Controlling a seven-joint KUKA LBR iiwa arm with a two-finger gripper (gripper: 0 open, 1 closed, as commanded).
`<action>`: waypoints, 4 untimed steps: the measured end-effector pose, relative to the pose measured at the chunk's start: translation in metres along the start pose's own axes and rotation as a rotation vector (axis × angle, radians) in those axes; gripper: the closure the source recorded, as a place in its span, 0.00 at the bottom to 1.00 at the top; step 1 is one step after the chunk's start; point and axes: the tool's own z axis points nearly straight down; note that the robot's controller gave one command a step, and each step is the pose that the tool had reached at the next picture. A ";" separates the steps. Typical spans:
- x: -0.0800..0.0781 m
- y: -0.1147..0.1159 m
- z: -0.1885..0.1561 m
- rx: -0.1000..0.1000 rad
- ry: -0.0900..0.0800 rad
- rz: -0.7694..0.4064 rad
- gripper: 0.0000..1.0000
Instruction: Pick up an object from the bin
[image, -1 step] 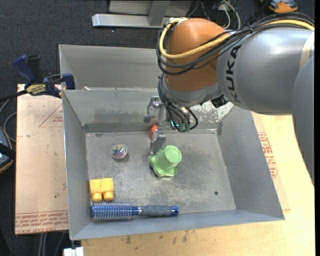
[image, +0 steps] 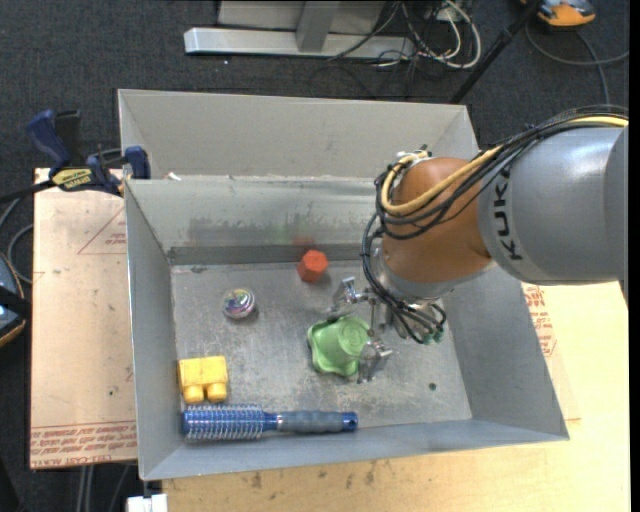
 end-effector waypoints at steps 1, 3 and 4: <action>-0.036 -0.013 0.028 0.003 -0.022 -0.501 0.00; -0.093 0.024 0.028 0.012 -0.027 -0.509 1.00; -0.059 0.019 0.014 0.006 -0.014 -0.888 1.00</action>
Offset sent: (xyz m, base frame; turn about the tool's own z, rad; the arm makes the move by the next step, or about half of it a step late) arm 0.0328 -0.0063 -0.0365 -0.5040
